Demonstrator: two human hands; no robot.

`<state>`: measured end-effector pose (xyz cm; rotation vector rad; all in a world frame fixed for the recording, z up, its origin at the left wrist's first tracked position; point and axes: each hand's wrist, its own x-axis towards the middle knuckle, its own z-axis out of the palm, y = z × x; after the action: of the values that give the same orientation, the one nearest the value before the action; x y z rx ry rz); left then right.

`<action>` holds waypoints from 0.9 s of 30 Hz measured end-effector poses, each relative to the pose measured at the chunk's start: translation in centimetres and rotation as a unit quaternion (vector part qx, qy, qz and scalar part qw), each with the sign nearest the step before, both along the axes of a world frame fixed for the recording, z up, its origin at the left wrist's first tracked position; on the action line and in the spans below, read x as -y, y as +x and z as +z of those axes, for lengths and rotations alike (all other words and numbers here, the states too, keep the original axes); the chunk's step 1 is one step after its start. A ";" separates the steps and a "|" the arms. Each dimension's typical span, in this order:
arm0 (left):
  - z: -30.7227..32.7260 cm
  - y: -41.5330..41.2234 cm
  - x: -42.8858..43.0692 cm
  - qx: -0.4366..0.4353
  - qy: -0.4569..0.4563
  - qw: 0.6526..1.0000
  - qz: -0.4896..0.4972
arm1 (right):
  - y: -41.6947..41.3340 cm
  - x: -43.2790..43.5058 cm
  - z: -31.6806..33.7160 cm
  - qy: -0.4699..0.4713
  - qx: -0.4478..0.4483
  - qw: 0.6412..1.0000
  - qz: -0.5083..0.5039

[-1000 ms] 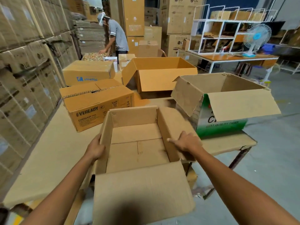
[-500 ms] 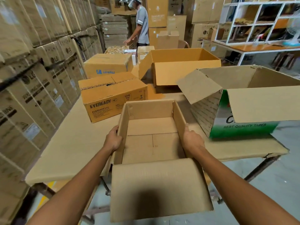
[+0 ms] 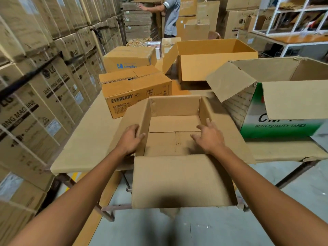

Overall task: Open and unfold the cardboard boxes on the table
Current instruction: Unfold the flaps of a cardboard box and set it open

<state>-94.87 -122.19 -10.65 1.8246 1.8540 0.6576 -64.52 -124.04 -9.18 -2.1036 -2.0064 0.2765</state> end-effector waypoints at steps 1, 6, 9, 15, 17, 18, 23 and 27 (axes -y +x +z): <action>0.4 -0.5 0.9 -0.001 0.013 1.000 -0.003 | -1.0 0.9 0.6 0.014 -0.019 1.000 0.008; 2.9 -4.7 7.8 -0.008 0.131 0.991 -0.002 | -7.0 6.3 3.0 0.094 -0.125 0.987 0.022; 3.2 -7.8 14.0 -0.001 0.193 0.981 0.004 | -11.6 11.5 3.9 0.148 -0.175 0.973 0.035; 0.3 -16.2 29.0 0.032 0.230 0.970 0.068 | -23.0 24.9 1.8 0.136 -0.270 0.951 0.068; -1.4 -19.0 33.9 0.035 0.222 0.970 0.096 | -26.9 28.9 -0.2 0.120 -0.273 0.951 0.086; -2.4 -20.5 36.4 0.032 0.216 0.969 0.112 | -28.9 30.7 -1.3 0.109 -0.271 0.951 0.102; -7.1 -26.4 46.2 0.034 0.160 0.964 0.210 | -37.0 37.6 -6.5 0.034 -0.262 0.945 0.192; -9.4 -29.9 50.3 0.041 0.139 0.956 0.256 | -41.3 39.5 -9.6 0.029 -0.266 0.934 0.238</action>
<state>-124.80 -172.54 -20.10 1.4334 2.2869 1.2100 -105.84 -163.56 -18.77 -1.2785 -2.0922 0.7611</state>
